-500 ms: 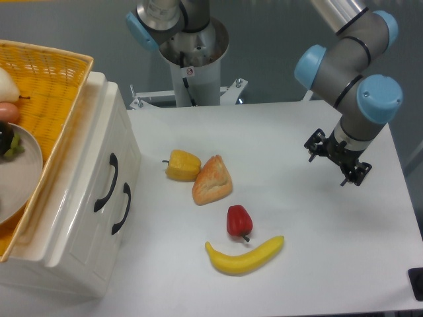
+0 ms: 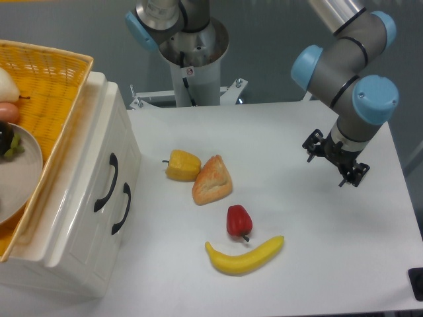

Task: Slide open the top white drawer
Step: 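Move the gripper across the table toward the white cabinet's top drawer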

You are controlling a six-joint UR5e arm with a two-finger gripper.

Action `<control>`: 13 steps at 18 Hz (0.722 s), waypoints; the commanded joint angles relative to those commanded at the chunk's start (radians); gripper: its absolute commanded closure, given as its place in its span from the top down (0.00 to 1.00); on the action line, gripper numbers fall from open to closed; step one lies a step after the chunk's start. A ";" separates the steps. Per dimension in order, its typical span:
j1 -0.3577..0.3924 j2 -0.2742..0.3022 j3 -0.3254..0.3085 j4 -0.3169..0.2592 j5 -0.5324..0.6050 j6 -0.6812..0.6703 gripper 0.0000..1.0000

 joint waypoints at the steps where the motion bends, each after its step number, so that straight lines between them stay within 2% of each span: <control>1: 0.008 0.005 -0.017 0.011 -0.003 -0.008 1.00; 7: 0.011 0.040 -0.106 0.057 -0.018 -0.034 1.00; 9: 0.002 0.061 -0.109 0.054 0.017 -0.064 1.00; 11: -0.026 0.086 -0.109 0.045 0.070 -0.130 1.00; 13: -0.076 0.115 -0.109 0.022 0.080 -0.286 1.00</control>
